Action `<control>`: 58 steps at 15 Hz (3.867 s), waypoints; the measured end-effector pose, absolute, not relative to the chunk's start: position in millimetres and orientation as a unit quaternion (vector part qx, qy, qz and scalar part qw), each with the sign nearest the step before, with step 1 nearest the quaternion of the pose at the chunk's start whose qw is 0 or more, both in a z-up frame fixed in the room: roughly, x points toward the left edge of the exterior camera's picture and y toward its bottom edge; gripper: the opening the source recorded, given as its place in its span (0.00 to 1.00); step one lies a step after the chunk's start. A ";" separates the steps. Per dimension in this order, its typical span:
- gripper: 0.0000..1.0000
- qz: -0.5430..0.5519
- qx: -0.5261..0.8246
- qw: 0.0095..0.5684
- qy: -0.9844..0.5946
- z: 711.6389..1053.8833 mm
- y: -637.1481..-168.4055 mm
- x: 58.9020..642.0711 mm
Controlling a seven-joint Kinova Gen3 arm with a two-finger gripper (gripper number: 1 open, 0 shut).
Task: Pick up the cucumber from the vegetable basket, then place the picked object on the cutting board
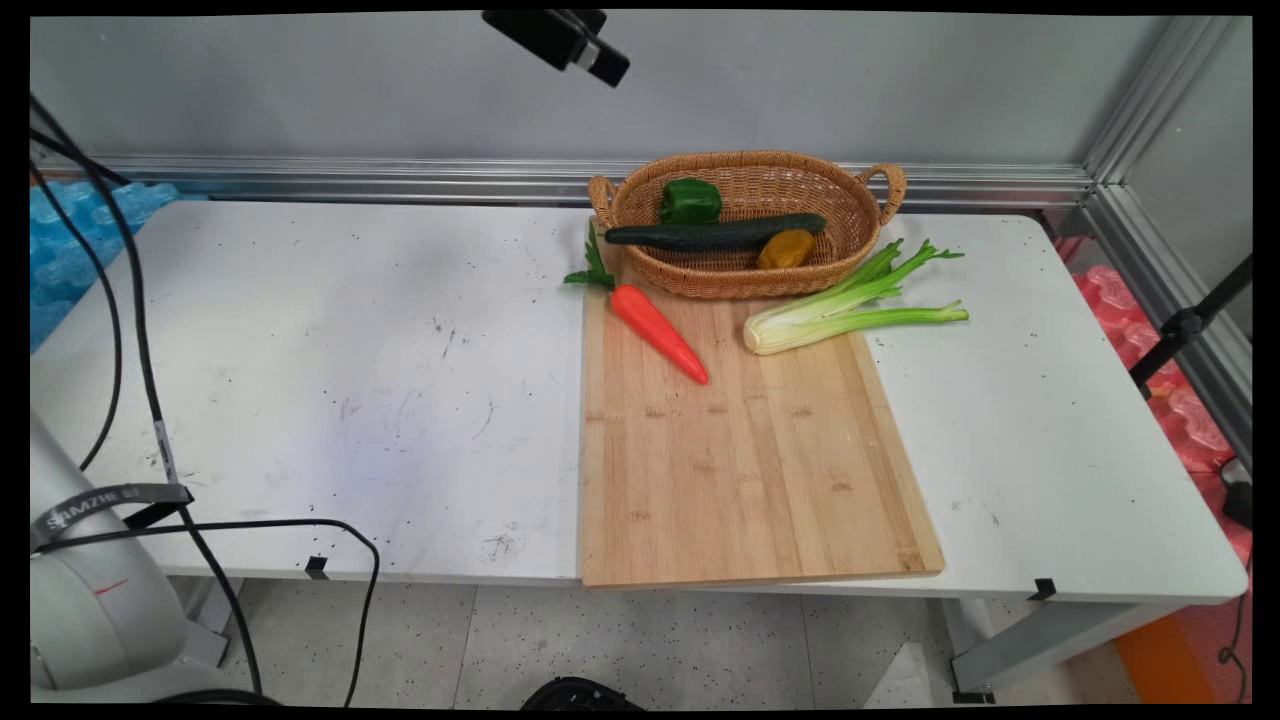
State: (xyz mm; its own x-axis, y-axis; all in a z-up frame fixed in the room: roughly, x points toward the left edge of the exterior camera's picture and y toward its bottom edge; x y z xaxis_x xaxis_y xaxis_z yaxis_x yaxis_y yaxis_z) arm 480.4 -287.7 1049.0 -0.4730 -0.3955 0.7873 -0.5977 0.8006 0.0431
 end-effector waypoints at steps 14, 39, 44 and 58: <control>1.00 0.141 0.360 0.320 -0.865 968.4 -396.8 448.1; 1.00 0.098 0.436 0.212 -0.869 809.3 -518.2 344.4; 0.00 0.092 0.434 0.209 -0.871 803.6 -521.1 336.5; 0.00 0.137 0.390 0.218 -0.884 894.3 -480.2 350.4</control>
State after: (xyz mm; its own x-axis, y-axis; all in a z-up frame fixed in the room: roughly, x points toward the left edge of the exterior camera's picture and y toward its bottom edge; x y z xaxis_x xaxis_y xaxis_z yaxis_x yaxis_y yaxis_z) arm 350.4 -480.2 894.3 -0.6013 -0.6297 0.4918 -0.7491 0.6584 -0.0728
